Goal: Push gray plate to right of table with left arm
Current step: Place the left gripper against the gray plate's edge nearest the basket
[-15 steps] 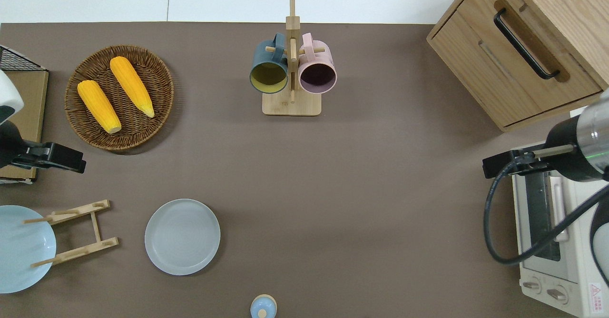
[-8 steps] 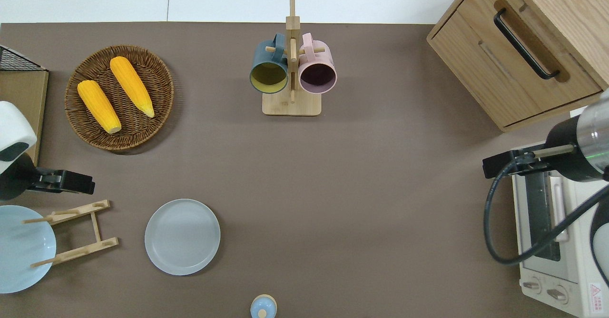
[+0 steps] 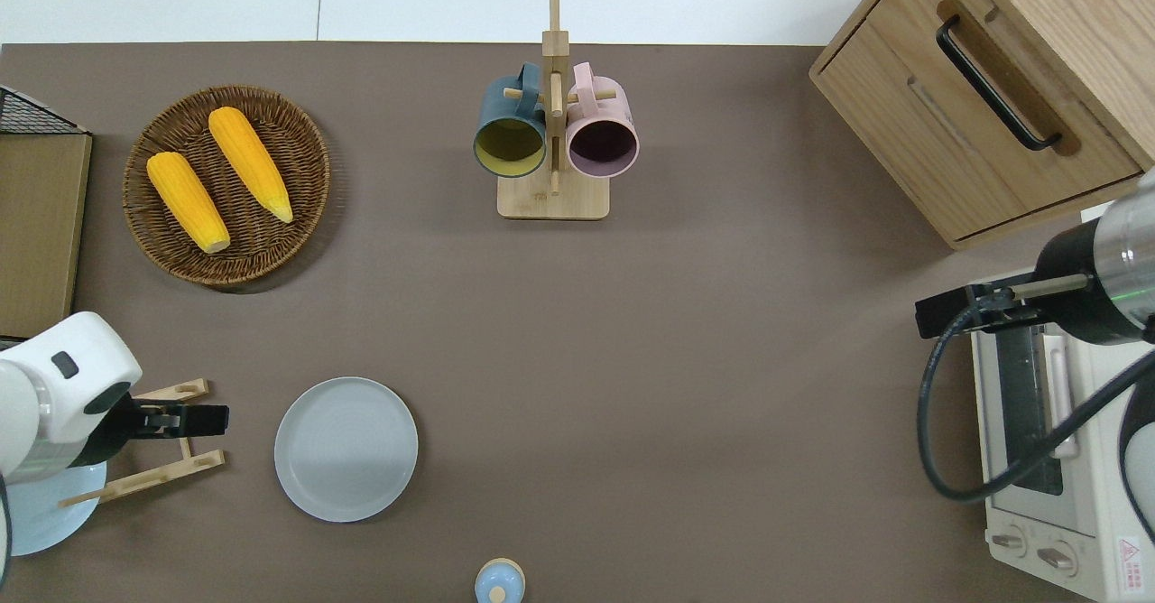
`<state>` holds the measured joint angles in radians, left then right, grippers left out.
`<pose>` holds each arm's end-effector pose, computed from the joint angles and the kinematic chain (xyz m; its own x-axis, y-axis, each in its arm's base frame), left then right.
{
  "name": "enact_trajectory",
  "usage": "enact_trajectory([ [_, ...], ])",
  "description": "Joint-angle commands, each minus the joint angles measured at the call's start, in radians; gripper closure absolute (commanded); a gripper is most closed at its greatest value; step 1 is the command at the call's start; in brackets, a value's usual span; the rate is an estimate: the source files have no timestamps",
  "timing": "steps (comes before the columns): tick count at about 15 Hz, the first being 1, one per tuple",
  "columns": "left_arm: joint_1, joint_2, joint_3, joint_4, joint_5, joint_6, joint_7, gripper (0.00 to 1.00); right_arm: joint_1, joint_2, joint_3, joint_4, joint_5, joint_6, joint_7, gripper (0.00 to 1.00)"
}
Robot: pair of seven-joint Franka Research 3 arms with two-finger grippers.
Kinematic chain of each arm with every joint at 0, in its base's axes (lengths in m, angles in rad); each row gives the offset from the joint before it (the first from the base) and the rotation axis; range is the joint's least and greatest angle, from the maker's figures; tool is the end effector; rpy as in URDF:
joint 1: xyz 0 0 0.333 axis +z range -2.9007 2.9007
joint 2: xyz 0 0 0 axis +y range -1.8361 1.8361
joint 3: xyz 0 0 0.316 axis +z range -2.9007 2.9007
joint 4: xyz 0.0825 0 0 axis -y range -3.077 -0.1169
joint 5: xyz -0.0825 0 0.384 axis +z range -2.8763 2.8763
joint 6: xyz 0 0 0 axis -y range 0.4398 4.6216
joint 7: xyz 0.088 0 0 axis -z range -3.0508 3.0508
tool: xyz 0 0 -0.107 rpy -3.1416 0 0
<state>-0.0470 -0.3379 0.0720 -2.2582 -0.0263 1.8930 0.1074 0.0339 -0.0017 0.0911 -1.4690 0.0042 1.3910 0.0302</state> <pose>0.4472 0.0113 0.4948 0.9966 -0.0786 -0.0230 -0.0773 -0.9957 0.0513 0.5307 0.0673 0.6575 0.9925 0.0950 -0.0763 0.0952 -0.9955 -0.0017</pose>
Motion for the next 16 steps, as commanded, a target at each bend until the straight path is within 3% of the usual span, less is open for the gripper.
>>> enact_trajectory([
  [1, -0.01, -0.093, -0.032, -0.174, 0.003, 0.132, -0.064, 0.01, -0.011, -0.008, 0.006, -0.001, 0.008, -0.012, -0.003, 0.017],
  [10, 0.007, -0.084, -0.046, -0.376, 0.005, 0.394, -0.066, 0.01, -0.011, -0.008, 0.006, -0.001, 0.008, -0.012, -0.001, 0.017],
  [16, 0.032, 0.014, -0.046, -0.422, 0.011, 0.531, -0.058, 0.01, -0.011, -0.008, 0.006, 0.001, 0.008, -0.012, -0.003, 0.017],
])
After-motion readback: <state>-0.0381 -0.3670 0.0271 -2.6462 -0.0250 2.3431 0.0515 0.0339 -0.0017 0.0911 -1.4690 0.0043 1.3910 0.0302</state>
